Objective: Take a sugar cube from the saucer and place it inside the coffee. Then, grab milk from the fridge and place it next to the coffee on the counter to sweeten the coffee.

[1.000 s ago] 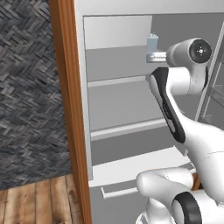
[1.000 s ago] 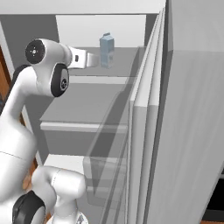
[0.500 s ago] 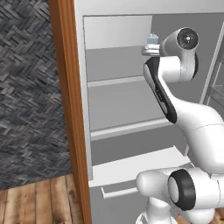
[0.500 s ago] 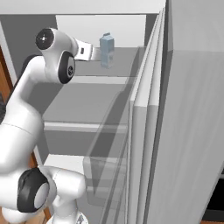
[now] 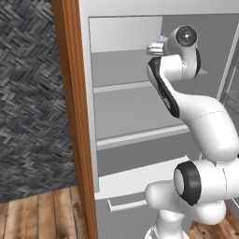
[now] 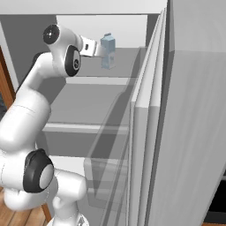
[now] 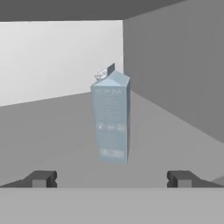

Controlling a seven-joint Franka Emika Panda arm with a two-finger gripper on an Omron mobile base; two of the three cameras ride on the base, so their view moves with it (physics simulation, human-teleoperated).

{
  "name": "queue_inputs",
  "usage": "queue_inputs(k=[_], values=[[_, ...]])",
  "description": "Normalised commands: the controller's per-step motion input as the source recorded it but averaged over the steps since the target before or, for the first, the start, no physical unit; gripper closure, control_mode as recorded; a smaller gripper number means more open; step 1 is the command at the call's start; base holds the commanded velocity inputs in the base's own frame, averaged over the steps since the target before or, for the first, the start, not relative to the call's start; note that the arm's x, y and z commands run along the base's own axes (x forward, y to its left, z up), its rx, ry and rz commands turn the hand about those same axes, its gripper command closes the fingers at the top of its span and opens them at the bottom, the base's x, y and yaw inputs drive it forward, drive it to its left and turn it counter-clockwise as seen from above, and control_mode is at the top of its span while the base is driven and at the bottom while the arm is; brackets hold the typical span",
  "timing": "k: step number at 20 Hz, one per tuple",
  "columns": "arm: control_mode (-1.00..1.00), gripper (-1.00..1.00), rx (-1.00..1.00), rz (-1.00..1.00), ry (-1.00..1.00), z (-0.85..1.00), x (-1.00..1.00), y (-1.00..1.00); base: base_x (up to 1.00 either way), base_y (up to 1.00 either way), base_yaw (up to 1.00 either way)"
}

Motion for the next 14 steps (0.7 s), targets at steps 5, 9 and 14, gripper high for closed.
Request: queue_inputs(k=[5, 9, 14], values=[[-1.00, -1.00, 0.00, -0.03, 0.00, -0.02, 0.45, -0.08, 0.00, 0.00, 0.00], [-1.00, -1.00, 0.00, -0.03, 0.00, -0.07, 0.41, -0.13, 0.00, 0.00, 0.00], [-1.00, -1.00, 0.00, -0.02, 0.00, -0.08, 0.42, -0.15, 0.00, 0.00, 0.00]])
